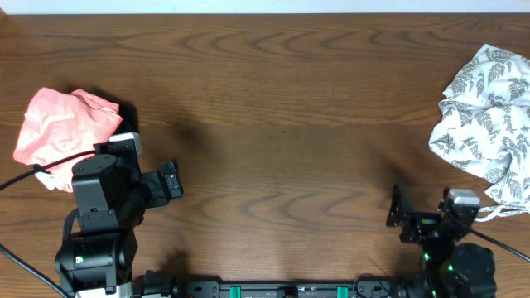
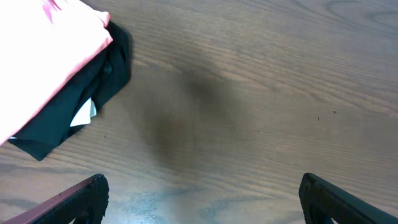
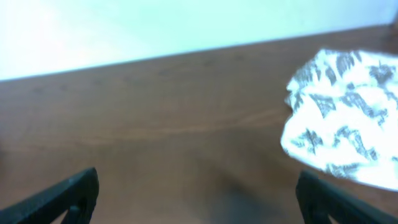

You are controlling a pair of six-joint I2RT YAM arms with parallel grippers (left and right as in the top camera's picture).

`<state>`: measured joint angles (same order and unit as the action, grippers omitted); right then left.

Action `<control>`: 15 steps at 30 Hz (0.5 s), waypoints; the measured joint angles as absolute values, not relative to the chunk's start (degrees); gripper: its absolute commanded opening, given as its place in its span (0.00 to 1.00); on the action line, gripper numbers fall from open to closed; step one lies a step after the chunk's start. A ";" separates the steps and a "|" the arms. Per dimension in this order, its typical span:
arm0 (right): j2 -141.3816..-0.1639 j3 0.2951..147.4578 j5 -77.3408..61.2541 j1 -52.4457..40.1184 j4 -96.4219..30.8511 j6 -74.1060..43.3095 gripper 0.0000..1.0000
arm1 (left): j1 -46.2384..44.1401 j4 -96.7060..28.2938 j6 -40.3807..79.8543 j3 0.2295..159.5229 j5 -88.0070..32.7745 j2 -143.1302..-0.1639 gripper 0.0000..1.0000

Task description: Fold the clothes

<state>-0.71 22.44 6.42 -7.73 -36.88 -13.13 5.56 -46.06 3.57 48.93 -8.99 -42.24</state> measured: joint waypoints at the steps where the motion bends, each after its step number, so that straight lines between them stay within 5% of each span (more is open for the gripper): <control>1: -0.67 20.97 6.46 -7.73 -33.61 -12.93 0.99 | 5.56 -46.04 3.57 48.93 -8.99 -42.24 0.98; 11: -0.62 4.45 6.52 -7.73 1.61 -9.23 0.99 | 5.56 -46.06 3.57 48.86 -8.99 -42.28 0.98; 15: -0.62 0.91 6.57 -7.73 5.82 -6.42 0.99 | 5.56 -46.06 3.55 48.86 -8.99 -42.28 0.98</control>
<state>-0.62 0.91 6.57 -7.73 5.82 -6.42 5.56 -46.06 3.55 48.86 -8.99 -42.28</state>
